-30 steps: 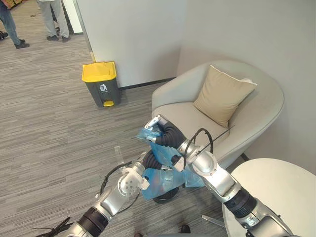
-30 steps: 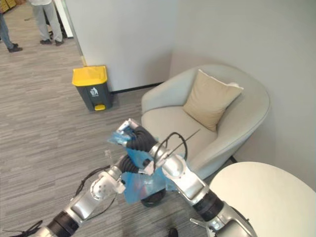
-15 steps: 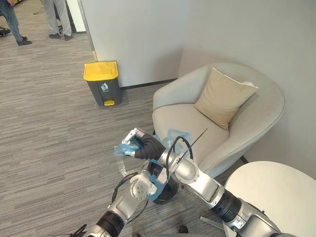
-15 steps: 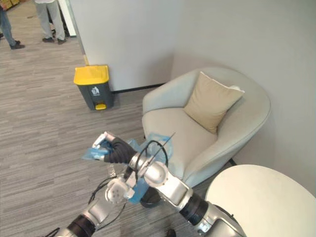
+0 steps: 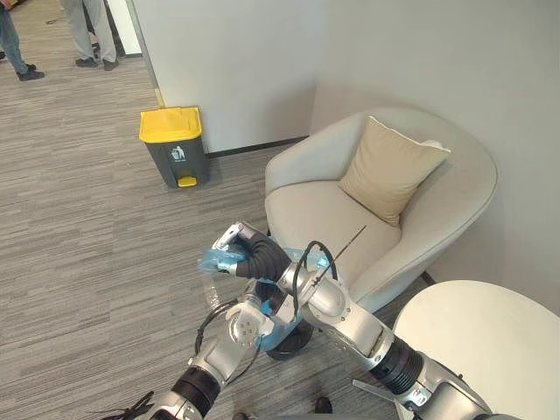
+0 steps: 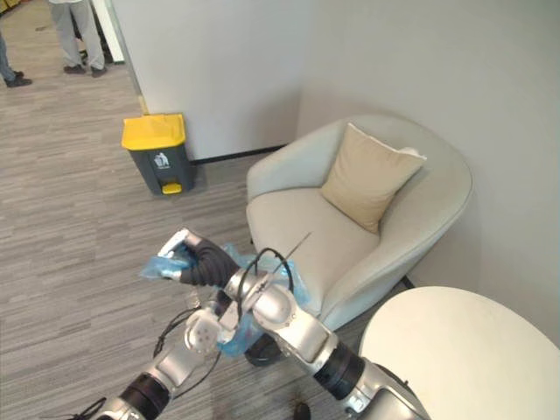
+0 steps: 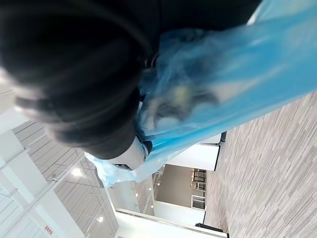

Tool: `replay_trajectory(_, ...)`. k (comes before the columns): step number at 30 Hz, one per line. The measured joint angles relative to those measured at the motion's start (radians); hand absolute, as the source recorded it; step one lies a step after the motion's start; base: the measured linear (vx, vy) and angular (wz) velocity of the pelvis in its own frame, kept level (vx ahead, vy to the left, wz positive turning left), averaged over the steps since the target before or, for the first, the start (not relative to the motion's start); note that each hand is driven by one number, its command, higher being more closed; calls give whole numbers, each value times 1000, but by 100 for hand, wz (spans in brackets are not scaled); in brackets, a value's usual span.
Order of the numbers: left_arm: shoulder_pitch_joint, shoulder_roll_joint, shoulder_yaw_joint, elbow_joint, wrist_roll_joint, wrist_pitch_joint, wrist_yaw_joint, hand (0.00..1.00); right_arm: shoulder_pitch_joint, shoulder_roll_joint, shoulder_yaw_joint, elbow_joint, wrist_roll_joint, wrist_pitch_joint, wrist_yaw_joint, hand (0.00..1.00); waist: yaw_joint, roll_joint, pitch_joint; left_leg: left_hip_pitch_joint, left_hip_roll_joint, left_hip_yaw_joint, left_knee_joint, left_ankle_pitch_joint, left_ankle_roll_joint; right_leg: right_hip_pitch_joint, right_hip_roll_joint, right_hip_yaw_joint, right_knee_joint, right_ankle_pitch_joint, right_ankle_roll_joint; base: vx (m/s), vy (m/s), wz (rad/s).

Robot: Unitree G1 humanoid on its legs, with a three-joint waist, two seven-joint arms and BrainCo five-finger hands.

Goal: Gather rubbish on tea table into small bin, then transfer packed bag to large trash can.

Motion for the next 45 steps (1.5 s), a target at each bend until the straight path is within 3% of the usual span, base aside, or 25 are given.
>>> replay_trajectory(6,45,3,58,-54,-36,1,-2,100,56,-23,-64,59,-209,-18,-20,0,-1,2,25,17,0,-2,-1,-5,-6,16,-1,-2,4,-5,3,0,0,0)
replay_trajectory(10,72,11,70,-116,-61,1,-4,100,70,-95,-83,78,-391,-25,-58,0,0,1,27,15,-1,-5,-3,-4,-5,16,-3,-4,4,-6,5,0,0,0)
replay_trajectory(22,188,7,173,-152,-113,0,-8,100,228,-225,-341,-10,-666,-51,-208,0,0,6,30,16,-1,-7,0,-3,-2,17,-2,-8,4,-6,5,0,0,0)
replay_trajectory(25,226,-1,209,-143,-128,0,-8,100,289,-204,-395,-13,-673,-59,-231,0,0,8,31,16,-1,-7,-1,-3,-3,18,-2,-8,4,-6,5,0,0,0)
replay_trajectory(29,278,-37,288,-71,-164,1,-7,100,407,-84,-496,31,-655,-59,-236,0,0,17,37,17,-4,-8,0,-3,-3,18,-3,-8,4,-6,5,0,0,0)
replay_trajectory(34,307,-66,404,83,-225,9,-23,100,454,54,-624,281,-512,-18,-198,0,-1,19,38,18,-6,-10,0,-9,-12,17,-4,-12,-2,-9,7,0,0,1)
replay_trajectory(40,319,-79,509,251,-264,43,-31,100,462,103,-732,591,-384,25,-158,0,9,28,46,35,-5,-12,0,-19,-15,43,-3,-17,-19,-13,13,0,0,0)
replay_trajectory(45,316,-94,545,338,-265,44,-48,100,446,107,-781,816,-376,58,-159,0,20,32,48,36,-7,-13,0,-22,-14,49,-3,-19,-26,-13,13,5,-4,1)
